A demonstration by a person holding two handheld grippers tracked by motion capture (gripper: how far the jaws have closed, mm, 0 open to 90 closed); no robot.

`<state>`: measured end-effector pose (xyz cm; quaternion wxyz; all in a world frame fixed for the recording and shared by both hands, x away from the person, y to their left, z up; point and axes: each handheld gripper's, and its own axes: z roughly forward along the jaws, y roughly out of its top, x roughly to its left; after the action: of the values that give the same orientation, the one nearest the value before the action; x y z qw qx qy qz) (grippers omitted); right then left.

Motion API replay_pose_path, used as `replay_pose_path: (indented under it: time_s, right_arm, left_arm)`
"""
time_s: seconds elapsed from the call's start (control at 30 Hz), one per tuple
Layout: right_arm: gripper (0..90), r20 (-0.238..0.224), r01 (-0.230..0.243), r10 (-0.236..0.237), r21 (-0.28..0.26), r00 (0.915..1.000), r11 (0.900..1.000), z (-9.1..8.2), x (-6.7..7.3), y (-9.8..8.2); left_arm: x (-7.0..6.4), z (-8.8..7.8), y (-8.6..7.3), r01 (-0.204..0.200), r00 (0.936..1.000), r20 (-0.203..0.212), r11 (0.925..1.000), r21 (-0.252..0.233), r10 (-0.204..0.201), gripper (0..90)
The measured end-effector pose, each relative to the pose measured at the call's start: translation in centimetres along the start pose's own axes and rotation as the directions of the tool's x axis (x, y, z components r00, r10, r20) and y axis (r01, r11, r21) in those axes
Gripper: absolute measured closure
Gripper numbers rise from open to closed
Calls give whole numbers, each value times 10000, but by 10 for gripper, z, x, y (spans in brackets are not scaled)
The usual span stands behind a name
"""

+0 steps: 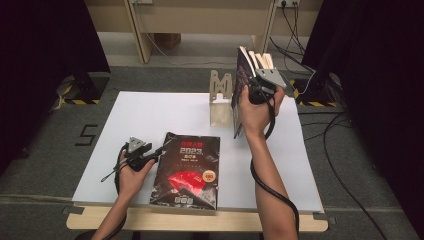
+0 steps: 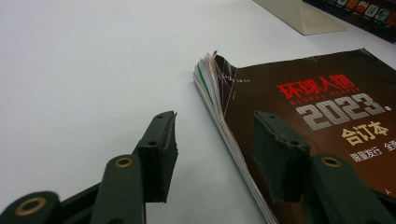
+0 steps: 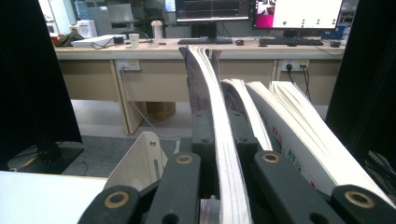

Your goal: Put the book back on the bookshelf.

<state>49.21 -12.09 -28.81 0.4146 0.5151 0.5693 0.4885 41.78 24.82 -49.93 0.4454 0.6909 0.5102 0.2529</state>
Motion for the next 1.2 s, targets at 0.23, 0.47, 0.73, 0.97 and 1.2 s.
replay_pose_path:
  time_s: [0.23,0.47,0.73,0.97,1.2]
  right_arm:
    - [846,30,-15,15,-60,10000,10000,3,0,2]
    - [847,48,-70,70,-34,10000,10000,6,0,3]
    - [847,115,-44,45,-56,9999,10000,11,0,4]
    - [846,115,-32,32,-20,9999,10000,16,2,4]
    - [846,212,10,-11,41,9998,10000,22,2,3]
  left_arm:
    - [0,0,0,-34,10000,-13,10000,21,34,498]
    - [0,0,0,-63,10000,-17,10000,42,63,498]
    - [0,0,0,-31,10000,4,10000,29,31,498]
    - [0,0,0,-43,10000,10,10000,26,43,498]
    - [0,0,0,-34,10000,14,10000,10,34,498]
